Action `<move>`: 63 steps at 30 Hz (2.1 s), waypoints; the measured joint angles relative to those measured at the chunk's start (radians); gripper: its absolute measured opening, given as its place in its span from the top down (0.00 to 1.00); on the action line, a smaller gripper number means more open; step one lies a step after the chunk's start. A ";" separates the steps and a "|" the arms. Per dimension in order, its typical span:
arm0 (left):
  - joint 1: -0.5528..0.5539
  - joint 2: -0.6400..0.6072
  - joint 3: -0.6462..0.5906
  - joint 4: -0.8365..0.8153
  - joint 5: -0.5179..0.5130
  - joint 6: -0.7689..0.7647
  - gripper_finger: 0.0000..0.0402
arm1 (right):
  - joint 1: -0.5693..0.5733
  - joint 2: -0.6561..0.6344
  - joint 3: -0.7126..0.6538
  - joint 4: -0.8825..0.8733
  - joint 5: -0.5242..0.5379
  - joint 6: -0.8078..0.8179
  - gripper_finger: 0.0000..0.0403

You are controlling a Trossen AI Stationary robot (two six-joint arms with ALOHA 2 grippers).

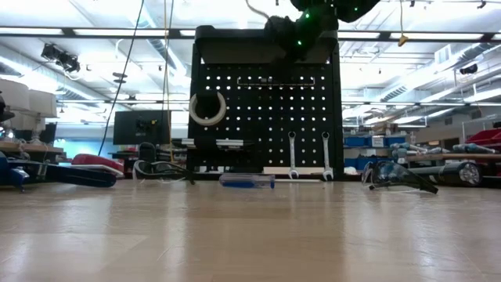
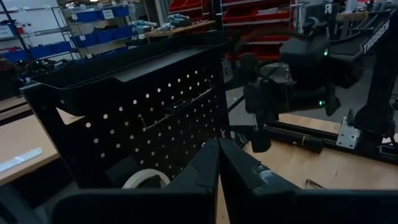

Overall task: Hang tools onto peg board
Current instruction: Remove the black black utility knife blade dispenser from the black pegboard

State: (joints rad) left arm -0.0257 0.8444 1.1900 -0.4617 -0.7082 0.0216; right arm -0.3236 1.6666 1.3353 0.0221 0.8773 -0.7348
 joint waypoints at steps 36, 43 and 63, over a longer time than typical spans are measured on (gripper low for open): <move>0.000 0.045 0.001 0.022 -0.022 0.034 0.95 | -0.048 0.084 -0.001 0.175 0.170 -0.454 0.07; 0.000 0.089 0.000 0.022 -0.098 -0.029 0.95 | -0.085 0.084 -0.001 0.195 0.145 -0.502 0.07; 0.053 0.231 0.000 0.025 -0.158 -0.086 0.95 | -0.145 0.139 -0.002 0.223 0.045 -0.502 0.07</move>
State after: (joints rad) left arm 0.0273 1.0756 1.1904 -0.4370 -0.8661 -0.0643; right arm -0.4681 1.8055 1.3331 0.2451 0.9225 -1.2365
